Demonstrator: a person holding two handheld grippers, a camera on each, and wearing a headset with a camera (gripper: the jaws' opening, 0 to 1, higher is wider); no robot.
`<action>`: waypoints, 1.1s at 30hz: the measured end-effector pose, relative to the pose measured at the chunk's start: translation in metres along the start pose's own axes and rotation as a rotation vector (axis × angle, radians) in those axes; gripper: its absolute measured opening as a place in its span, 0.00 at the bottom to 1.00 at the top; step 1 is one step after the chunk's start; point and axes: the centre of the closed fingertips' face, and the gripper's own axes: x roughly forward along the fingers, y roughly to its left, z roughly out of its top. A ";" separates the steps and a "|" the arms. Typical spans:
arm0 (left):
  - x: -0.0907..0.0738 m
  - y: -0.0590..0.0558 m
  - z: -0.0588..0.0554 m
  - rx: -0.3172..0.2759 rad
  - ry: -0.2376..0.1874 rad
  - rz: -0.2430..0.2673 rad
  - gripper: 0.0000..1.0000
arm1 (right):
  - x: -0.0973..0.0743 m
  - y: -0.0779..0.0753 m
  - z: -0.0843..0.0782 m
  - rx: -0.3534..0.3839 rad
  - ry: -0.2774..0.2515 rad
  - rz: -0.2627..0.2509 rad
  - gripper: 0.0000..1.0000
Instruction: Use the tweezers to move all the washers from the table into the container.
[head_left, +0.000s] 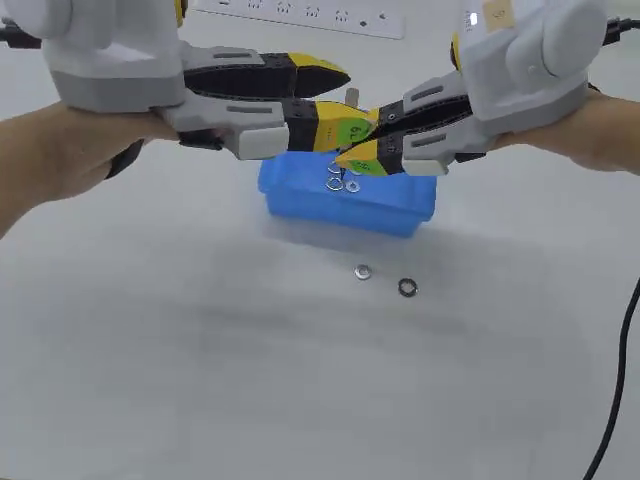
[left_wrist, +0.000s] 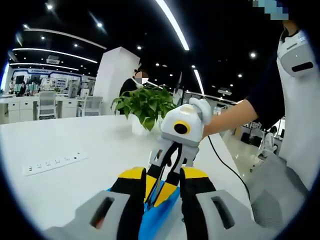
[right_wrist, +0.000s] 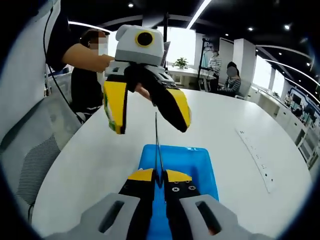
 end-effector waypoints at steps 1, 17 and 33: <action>0.000 0.001 0.000 -0.001 0.000 -0.008 0.25 | 0.000 0.001 -0.001 0.000 0.003 0.005 0.07; 0.004 -0.013 -0.005 0.102 0.073 -0.069 0.06 | -0.001 0.010 0.000 -0.009 0.002 0.032 0.08; 0.003 0.002 0.002 0.262 0.068 -0.012 0.04 | -0.007 -0.006 0.000 0.031 0.006 -0.055 0.20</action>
